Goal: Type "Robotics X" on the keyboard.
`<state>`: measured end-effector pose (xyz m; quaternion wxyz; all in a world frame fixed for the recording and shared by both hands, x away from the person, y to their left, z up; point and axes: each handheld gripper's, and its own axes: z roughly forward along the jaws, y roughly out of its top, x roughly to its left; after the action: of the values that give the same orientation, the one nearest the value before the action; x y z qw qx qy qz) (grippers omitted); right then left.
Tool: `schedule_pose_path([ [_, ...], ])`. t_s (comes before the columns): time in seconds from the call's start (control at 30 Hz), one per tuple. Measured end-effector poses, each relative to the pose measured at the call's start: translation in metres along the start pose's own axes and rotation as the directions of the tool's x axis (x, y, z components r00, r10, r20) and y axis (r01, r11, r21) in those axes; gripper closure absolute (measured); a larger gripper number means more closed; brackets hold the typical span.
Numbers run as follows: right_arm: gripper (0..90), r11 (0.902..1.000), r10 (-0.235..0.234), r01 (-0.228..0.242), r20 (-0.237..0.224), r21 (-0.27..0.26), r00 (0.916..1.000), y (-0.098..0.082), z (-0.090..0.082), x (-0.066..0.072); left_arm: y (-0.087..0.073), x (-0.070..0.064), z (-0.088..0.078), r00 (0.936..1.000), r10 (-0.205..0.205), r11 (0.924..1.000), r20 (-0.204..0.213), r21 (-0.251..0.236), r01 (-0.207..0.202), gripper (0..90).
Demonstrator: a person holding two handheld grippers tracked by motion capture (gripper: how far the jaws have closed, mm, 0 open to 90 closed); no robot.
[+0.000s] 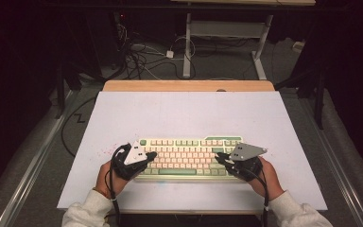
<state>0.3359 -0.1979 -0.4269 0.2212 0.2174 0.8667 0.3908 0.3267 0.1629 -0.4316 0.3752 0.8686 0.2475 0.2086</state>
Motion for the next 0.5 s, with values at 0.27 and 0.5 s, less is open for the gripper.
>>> schedule_pose_path([
  [0.27,62.2,0.9993,0.004,-0.003,0.020,-0.038,0.9998,0.0006,-0.0025,-0.0007,-0.0006,-0.0035,0.0027,0.9994,0.014,0.9999,-0.030,-0.004,-0.014,73.6],
  [0.5,49.2,0.9981,0.012,-0.010,0.041,-0.060,0.9991,0.0008,-0.0024,-0.0006,-0.0003,-0.0039,0.0047,0.9983,0.021,0.9998,-0.055,0.002,-0.021,53.9],
])
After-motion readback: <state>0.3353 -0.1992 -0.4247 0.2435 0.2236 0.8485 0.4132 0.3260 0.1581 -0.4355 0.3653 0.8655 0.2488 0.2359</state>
